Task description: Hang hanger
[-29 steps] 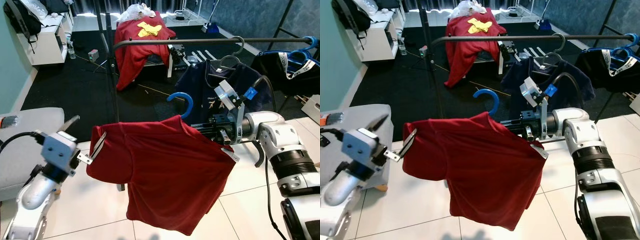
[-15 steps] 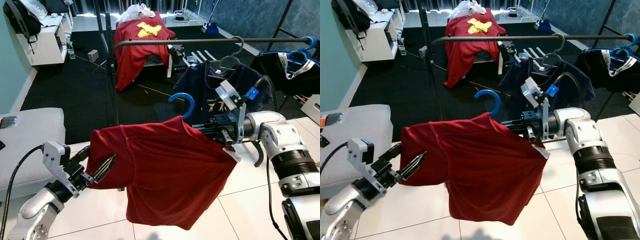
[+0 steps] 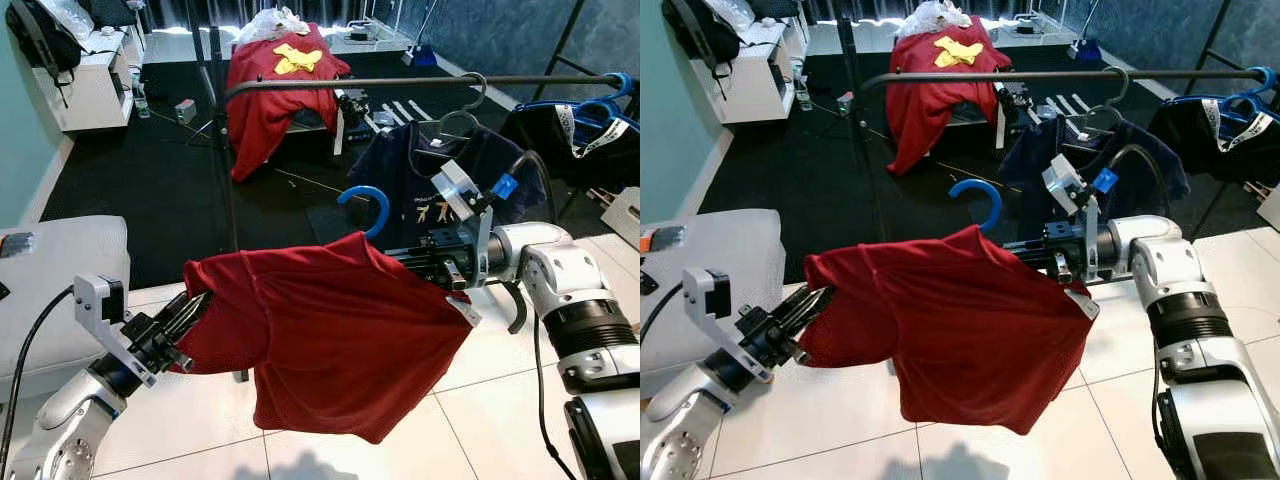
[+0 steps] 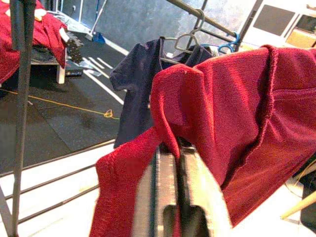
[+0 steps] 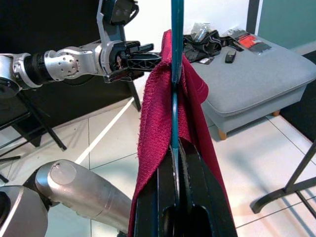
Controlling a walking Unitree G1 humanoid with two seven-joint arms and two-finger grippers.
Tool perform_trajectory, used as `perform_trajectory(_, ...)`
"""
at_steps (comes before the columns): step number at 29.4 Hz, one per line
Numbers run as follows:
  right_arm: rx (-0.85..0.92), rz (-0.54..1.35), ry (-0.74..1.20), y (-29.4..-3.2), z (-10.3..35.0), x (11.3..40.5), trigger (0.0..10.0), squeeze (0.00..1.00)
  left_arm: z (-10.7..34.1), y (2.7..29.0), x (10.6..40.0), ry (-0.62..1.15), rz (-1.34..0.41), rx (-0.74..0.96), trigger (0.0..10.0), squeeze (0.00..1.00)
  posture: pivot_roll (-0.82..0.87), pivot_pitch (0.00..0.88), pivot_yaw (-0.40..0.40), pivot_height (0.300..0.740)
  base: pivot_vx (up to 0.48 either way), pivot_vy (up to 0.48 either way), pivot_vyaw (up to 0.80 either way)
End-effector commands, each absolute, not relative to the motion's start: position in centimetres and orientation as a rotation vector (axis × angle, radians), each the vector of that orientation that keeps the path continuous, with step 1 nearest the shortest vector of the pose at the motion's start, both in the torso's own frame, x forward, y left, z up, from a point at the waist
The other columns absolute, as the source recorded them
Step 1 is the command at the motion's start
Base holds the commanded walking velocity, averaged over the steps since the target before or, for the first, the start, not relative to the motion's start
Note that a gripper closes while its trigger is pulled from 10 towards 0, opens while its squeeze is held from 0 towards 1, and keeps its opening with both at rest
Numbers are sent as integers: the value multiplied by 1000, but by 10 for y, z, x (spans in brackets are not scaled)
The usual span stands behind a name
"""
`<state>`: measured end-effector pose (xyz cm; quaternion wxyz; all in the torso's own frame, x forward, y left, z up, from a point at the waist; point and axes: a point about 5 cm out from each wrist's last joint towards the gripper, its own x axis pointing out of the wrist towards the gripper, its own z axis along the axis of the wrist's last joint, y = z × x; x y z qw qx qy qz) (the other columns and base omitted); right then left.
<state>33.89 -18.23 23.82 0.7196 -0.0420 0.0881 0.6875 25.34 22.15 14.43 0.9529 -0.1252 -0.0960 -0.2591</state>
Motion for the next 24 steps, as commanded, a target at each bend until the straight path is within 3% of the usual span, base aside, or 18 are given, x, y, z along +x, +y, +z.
perform_trajectory(1,-109,1531,178,-184,244,337,10000,0,152,231,255,-224,-506,-263,0,0,55,72,-48,740,0,0,0)
perform_trajectory(24,-191,1482,262,-190,222,332,10000,0,184,273,245,-197,-578,-211,0,0,62,79,-42,740,0,0,0)
